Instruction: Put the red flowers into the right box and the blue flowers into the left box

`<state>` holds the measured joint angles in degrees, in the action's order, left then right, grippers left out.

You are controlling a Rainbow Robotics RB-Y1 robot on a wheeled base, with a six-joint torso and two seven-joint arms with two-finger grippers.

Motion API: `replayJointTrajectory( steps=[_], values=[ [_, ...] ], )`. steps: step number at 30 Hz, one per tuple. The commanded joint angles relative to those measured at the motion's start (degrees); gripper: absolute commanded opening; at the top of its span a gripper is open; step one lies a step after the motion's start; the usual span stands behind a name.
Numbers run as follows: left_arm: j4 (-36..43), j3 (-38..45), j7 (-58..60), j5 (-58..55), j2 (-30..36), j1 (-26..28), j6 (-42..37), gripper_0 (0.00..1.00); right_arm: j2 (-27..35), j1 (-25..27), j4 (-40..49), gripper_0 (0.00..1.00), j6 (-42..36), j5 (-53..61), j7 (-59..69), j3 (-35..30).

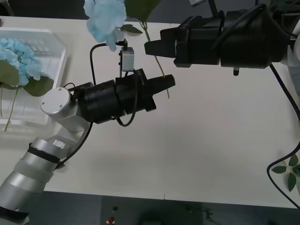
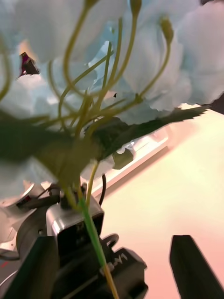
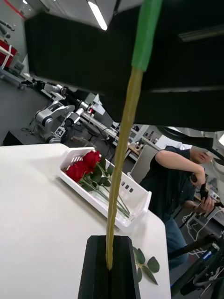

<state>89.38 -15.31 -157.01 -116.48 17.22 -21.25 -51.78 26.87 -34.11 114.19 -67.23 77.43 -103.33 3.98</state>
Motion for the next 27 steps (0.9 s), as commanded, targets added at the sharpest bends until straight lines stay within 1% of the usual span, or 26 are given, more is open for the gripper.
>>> replayJointTrajectory(
  steps=[1,6,9,11,13,14,19,21,22,24,27],
  values=[
    [1.9,3.8,2.0,-4.7,5.9,1.4,-0.2,0.0,-0.2,-0.7,2.0,1.0,0.4,0.7,-0.9,0.1],
    [2.6,12.3,2.0,-8.0,13.9,4.0,-3.4,0.0,-0.2,-0.7,2.0,1.0,0.4,0.6,-0.7,-0.6],
    [2.4,17.1,2.0,-8.0,18.7,4.9,-3.6,0.0,-0.2,-0.7,2.0,1.0,0.3,-0.2,-0.2,-1.4],
    [1.5,20.2,2.0,-7.9,23.8,5.3,-3.6,0.0,0.3,-0.7,1.9,1.0,0.4,-2.5,1.3,-2.0],
    [0.5,21.4,2.0,-7.9,27.9,5.3,-3.6,0.0,1.1,-0.7,1.7,1.0,0.3,-4.0,3.9,-2.0],
    [-0.6,22.0,2.4,-7.9,31.1,5.3,-3.6,0.0,1.7,-0.7,1.3,1.0,0.3,-5.3,6.0,-2.0],
    [-7.3,22.3,10.9,-5.2,44.8,5.3,-4.3,0.0,6.4,-1.4,-4.1,1.0,0.2,-8.9,13.2,-2.0],
    [-9.2,22.3,13.3,-3.0,47.4,5.3,-4.9,0.0,8.4,-1.5,-6.2,1.0,-0.4,-9.1,14.6,-2.0],
    [-11.1,22.3,15.3,-0.6,49.3,5.3,-5.7,0.0,10.9,-1.8,-8.3,1.0,-0.7,-9.5,16.1,-2.0],
    [-13.1,22.3,17.2,2.7,51.0,5.4,-6.2,0.0,14.2,-2.2,-11.2,1.0,-0.7,-9.4,17.9,-1.9],
    [-16.7,23.0,18.1,5.8,52.7,5.9,-6.5,0.0,18.8,-3.5,-16.4,1.0,-0.6,-6.9,15.5,-1.3]
  ],
)
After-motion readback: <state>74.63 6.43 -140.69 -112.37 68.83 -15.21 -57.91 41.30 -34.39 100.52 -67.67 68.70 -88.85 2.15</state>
